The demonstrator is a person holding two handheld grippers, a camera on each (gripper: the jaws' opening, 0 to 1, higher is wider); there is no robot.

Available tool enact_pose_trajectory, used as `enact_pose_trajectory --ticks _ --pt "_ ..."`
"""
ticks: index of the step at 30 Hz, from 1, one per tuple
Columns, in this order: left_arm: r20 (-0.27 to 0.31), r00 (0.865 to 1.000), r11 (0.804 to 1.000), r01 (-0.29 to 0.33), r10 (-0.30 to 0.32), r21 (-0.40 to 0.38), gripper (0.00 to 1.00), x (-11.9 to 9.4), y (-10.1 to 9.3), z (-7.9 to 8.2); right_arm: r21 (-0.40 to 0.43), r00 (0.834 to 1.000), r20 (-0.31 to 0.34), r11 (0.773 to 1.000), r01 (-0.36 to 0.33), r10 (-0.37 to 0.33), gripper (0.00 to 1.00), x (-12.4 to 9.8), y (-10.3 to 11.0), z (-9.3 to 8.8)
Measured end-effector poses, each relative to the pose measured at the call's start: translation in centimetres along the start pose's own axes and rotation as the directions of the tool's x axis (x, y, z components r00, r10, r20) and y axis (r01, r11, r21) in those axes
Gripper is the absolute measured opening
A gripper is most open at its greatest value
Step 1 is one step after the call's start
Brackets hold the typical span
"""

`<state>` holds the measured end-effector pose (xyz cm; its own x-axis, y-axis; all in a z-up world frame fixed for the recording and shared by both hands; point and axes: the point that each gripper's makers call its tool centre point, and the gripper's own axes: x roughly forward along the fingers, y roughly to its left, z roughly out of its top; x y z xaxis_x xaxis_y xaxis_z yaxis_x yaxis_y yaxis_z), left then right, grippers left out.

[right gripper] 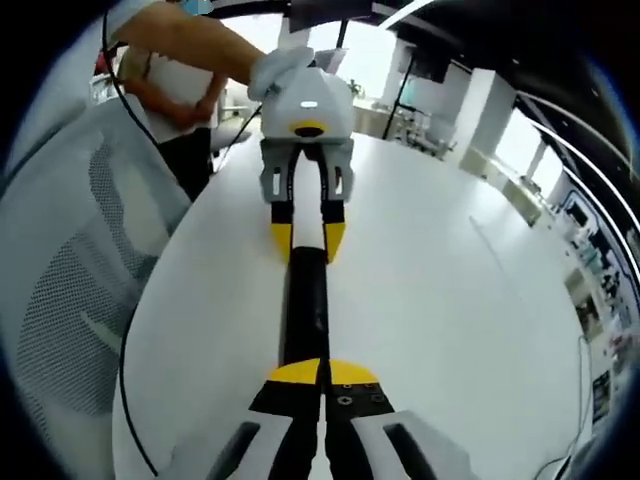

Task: Press the specified remote control buttons in sequence, fully releasing each button before pressing the next.

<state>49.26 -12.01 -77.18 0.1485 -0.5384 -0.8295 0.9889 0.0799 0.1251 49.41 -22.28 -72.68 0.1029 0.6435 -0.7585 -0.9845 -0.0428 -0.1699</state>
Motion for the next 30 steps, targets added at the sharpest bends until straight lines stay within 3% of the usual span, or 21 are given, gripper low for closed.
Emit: enact_pose_trajectory --ticks 7,18,23,30 --pt "-0.004 1.0 1.0 -0.008 0.008 -0.008 0.23 0.0 0.0 0.0 0.025 1.0 -0.024 1.0 -0.003 0.003 0.0 -0.5 0.4 -0.6" --pt "-0.006 1.0 1.0 -0.008 0.008 -0.022 0.23 0.0 0.1 -0.2 0.106 0.996 -0.078 0.994 -0.027 0.036 0.0 0.7 0.8 -1.3" --pt "-0.005 1.0 1.0 -0.003 0.003 -0.023 0.23 0.0 0.1 -0.2 0.097 0.992 -0.113 0.994 -0.041 0.052 0.0 1.0 0.7 -1.2" --pt "-0.013 1.0 1.0 0.005 -0.006 -0.022 0.23 0.0 0.2 -0.3 0.079 0.968 -0.221 0.992 -0.102 0.118 0.0 1.7 0.7 -1.8"
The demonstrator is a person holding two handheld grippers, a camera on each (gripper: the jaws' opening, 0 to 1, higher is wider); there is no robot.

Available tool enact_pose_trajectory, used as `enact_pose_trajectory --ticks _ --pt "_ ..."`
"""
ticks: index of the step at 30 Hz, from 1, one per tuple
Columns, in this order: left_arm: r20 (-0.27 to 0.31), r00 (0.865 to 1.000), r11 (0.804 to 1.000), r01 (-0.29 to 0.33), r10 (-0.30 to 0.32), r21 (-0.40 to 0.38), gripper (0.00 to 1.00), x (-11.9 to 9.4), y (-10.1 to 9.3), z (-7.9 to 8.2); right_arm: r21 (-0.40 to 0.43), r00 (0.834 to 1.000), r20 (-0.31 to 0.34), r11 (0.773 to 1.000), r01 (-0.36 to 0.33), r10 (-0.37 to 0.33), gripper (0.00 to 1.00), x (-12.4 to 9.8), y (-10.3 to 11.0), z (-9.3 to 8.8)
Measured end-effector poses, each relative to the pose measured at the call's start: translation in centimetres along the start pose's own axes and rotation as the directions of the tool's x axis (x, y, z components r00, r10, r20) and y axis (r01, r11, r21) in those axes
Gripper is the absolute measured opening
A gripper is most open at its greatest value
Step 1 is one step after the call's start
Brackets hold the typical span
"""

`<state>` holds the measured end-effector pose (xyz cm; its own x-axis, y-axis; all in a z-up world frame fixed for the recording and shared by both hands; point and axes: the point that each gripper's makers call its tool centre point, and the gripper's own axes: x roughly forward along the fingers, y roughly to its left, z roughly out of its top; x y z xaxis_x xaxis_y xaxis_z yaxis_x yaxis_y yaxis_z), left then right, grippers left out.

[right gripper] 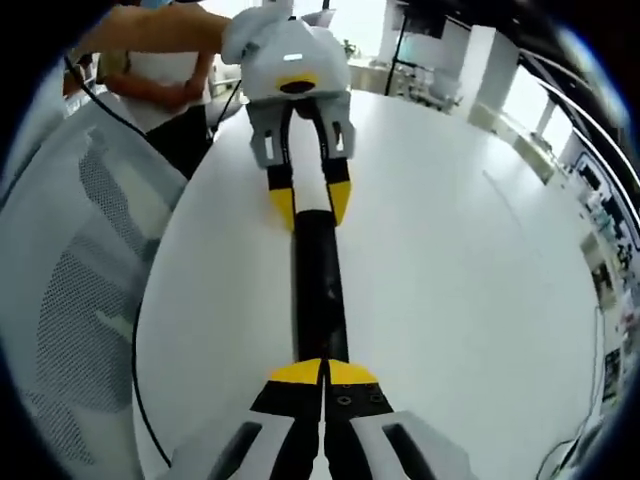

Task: Press the specified remote control buttons in sequence, fully releasing each button before pressing the next.

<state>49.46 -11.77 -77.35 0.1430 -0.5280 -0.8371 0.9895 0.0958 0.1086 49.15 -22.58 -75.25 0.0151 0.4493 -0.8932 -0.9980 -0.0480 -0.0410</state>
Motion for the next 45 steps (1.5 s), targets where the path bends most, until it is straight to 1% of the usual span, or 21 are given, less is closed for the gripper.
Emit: enact_pose_trajectory --ticks 2,4,7,11,14,28,38,43,45 --pt "-0.003 1.0 1.0 0.0 0.0 0.001 0.23 0.0 0.0 0.0 -0.003 1.0 -0.01 1.0 -0.009 0.009 0.0 0.3 -0.2 0.1" --pt "-0.004 1.0 1.0 0.002 -0.002 0.003 0.23 0.0 -0.1 0.0 0.003 0.999 -0.034 1.0 -0.025 0.026 0.0 0.5 -0.3 -0.1" --pt "-0.003 1.0 1.0 0.004 -0.004 0.0 0.23 0.0 -0.1 0.0 -0.023 0.997 -0.071 0.999 -0.033 0.032 0.0 1.0 -0.5 -0.3" --pt "-0.003 1.0 1.0 0.003 -0.003 -0.001 0.23 0.0 0.0 0.0 -0.039 0.996 -0.081 0.998 -0.043 0.04 0.0 1.1 -0.4 0.0" --pt "-0.004 1.0 1.0 0.002 -0.002 0.001 0.23 0.0 0.0 0.0 -0.057 0.993 -0.11 0.997 -0.046 0.04 0.0 1.3 -0.5 -0.3" --pt "-0.009 1.0 1.0 -0.005 0.005 0.007 0.23 0.0 -0.1 -0.1 -0.067 0.989 -0.136 0.996 -0.059 0.049 0.0 1.3 -0.3 -0.9" --pt "-0.011 1.0 1.0 -0.006 0.006 0.003 0.23 0.0 0.0 -0.1 -0.065 0.989 -0.139 0.996 -0.063 0.053 0.0 1.3 -0.2 -0.8" --pt "-0.01 1.0 1.0 -0.004 0.004 -0.004 0.23 0.0 0.0 -0.1 -0.075 0.986 -0.156 0.995 -0.066 0.054 0.0 1.4 -0.2 -0.8" --pt "-0.011 1.0 1.0 -0.005 0.005 -0.004 0.23 0.0 -0.1 -0.1 -0.09 0.984 -0.171 0.993 -0.074 0.058 0.0 1.5 -0.2 -0.8"
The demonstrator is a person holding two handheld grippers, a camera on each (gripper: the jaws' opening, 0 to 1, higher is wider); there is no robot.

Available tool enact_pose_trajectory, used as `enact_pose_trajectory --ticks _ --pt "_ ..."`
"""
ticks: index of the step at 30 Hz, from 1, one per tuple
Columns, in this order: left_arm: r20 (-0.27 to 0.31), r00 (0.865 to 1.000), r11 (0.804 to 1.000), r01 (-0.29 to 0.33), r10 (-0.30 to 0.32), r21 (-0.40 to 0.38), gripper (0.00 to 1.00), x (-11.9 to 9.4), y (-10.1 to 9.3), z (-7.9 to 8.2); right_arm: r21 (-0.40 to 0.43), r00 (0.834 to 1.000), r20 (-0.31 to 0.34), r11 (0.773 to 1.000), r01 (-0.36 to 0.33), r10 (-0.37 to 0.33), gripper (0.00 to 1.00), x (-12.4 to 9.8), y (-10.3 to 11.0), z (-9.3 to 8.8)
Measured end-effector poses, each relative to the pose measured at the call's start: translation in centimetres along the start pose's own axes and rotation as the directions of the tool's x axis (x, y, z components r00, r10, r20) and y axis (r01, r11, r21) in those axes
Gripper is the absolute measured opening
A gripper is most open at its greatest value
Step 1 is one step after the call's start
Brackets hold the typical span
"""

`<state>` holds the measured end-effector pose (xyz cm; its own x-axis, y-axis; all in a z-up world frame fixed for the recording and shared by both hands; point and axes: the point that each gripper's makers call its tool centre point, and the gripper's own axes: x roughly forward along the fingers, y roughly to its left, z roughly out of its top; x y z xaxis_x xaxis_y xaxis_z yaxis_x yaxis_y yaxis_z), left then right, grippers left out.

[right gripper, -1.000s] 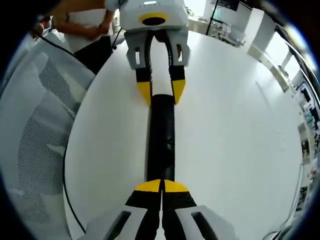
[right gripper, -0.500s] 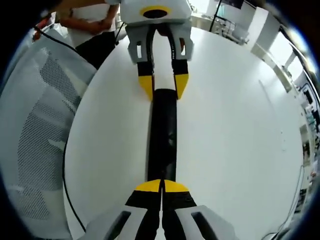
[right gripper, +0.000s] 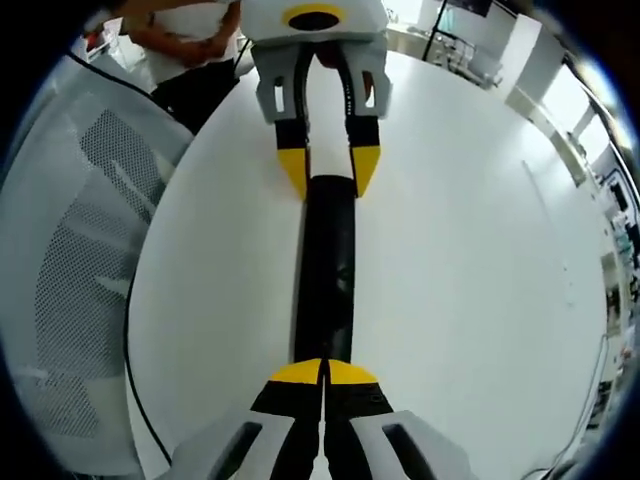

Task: Press the specified remote control buttons in sequence, fully releasing each button before pressing the next.

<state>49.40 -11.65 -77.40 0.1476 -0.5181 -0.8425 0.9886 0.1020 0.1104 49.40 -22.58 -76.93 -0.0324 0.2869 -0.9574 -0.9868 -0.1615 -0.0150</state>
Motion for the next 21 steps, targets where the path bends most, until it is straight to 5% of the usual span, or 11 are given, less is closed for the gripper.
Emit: enact_pose_trajectory --ticks 3,5,16,21 --pt "-0.002 1.0 1.0 0.0 0.0 -0.003 0.23 0.01 0.01 -0.02 -0.07 0.998 -0.061 0.998 -0.008 0.003 0.0 0.11 -0.04 -0.07" --pt "0.001 1.0 1.0 0.003 -0.003 -0.01 0.23 0.01 0.02 -0.04 -0.045 0.998 -0.068 0.999 -0.017 0.014 0.0 0.22 -0.14 0.09" --pt "-0.001 1.0 1.0 0.007 -0.007 -0.001 0.23 -0.01 -0.12 0.02 0.035 0.999 0.016 0.999 -0.034 0.033 0.0 -0.25 -0.06 -0.09" --pt "-0.006 1.0 1.0 0.004 -0.004 -0.001 0.23 0.0 -0.17 0.04 0.017 1.0 0.005 1.0 -0.022 0.022 0.0 -0.49 0.09 0.12"
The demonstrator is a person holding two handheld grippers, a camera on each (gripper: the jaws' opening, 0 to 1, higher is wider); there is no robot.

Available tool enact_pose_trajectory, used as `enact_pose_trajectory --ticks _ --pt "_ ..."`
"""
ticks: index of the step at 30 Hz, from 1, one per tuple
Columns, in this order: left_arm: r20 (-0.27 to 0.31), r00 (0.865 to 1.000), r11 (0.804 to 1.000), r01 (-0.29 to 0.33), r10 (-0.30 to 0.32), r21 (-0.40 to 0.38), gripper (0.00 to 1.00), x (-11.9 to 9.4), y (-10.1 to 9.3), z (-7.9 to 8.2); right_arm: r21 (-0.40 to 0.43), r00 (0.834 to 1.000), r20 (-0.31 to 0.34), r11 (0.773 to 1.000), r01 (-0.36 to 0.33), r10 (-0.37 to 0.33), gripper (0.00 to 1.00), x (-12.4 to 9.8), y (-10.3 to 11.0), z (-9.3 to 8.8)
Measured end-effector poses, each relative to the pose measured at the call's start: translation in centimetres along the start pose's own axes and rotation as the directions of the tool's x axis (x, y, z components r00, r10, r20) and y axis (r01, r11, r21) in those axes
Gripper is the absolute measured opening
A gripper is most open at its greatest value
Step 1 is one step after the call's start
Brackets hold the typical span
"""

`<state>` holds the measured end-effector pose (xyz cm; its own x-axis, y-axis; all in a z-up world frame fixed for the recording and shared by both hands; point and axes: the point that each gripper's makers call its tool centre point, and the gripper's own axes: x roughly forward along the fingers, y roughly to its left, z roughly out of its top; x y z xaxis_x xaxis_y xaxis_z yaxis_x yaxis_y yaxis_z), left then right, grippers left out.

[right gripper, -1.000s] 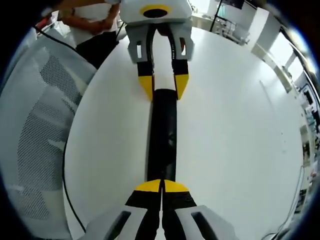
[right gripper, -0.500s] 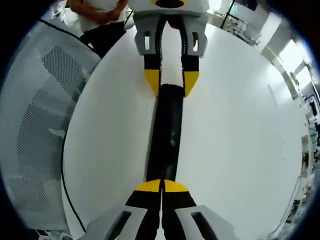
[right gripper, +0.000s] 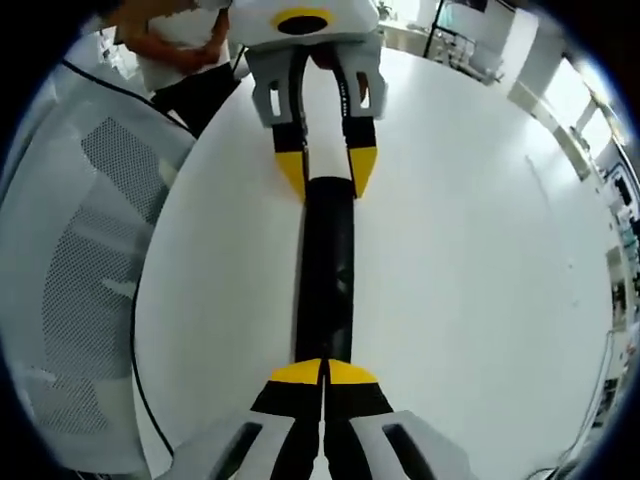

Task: Press the specified remote control buttons in sequence, fully releasing each button before pressing the next.

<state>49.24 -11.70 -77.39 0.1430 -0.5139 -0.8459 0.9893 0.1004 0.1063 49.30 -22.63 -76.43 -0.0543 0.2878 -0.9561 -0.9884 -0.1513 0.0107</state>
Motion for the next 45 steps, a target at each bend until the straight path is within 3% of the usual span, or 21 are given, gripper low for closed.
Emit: enact_pose_trajectory --ticks 24,45 --pt "-0.009 1.0 1.0 -0.003 0.004 0.006 0.23 0.0 0.1 0.0 -0.01 1.0 0.002 0.999 0.03 -0.03 0.0 -1.2 -0.6 0.8" --pt "-0.01 1.0 1.0 -0.005 0.005 0.008 0.23 0.0 0.2 0.0 -0.025 1.0 0.0 1.0 0.007 -0.007 0.0 0.3 -0.3 1.0"
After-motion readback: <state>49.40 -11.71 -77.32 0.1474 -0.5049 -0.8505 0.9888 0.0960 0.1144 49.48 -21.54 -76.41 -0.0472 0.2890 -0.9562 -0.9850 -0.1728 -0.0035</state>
